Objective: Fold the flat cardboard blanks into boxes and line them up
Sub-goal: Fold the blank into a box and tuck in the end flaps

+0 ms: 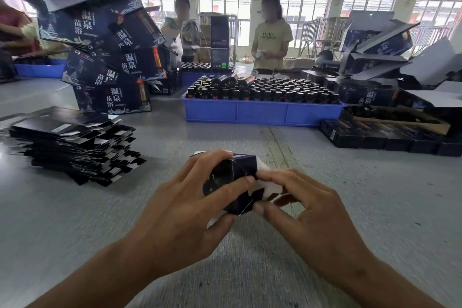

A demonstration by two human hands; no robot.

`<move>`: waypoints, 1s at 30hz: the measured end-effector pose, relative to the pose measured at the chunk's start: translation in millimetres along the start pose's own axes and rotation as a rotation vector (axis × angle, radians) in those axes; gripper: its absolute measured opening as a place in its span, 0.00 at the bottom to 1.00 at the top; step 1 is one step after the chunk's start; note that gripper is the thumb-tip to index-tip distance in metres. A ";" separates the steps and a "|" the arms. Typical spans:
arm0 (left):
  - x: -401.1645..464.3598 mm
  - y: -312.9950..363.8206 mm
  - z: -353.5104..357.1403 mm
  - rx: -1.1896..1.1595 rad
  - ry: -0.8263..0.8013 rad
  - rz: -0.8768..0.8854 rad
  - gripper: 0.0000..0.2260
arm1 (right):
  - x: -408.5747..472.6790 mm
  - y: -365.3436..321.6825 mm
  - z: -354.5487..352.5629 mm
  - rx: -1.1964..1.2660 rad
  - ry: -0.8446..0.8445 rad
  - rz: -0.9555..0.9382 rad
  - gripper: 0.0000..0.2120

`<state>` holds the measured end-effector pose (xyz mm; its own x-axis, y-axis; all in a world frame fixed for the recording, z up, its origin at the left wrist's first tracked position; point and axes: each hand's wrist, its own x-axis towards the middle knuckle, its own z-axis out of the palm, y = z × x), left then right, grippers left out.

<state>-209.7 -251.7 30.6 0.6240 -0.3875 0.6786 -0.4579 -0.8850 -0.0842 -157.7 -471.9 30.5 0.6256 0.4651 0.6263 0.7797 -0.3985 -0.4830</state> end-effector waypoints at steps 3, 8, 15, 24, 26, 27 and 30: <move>-0.2 1.7 0.8 0.002 -0.001 0.011 0.24 | -0.5 -0.6 1.2 0.016 0.046 0.035 0.16; 1.4 2.4 0.0 0.074 0.001 0.041 0.22 | 0.0 -3.0 1.1 0.005 0.051 0.066 0.16; 2.5 4.0 -0.9 0.123 -0.005 0.031 0.20 | -0.6 -5.8 -0.2 0.075 0.045 0.097 0.30; 1.5 3.8 -2.2 0.067 0.005 -0.030 0.22 | 2.6 -6.8 -1.3 0.263 0.032 0.107 0.14; 2.1 8.5 -2.2 -0.001 0.023 -0.046 0.24 | 3.8 -7.6 -0.4 0.318 0.063 0.155 0.08; 2.5 11.5 -2.1 -0.040 0.034 -0.061 0.26 | 3.9 -7.1 0.0 0.337 0.079 0.177 0.10; 4.7 20.4 -2.6 -0.120 0.024 -0.135 0.34 | 4.2 -4.8 1.1 0.360 0.086 0.231 0.12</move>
<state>-217.7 -270.9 33.9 0.6707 -0.2594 0.6949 -0.4440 -0.8909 0.0959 -158.8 -467.1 34.7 0.7922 0.3229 0.5179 0.5879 -0.1761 -0.7895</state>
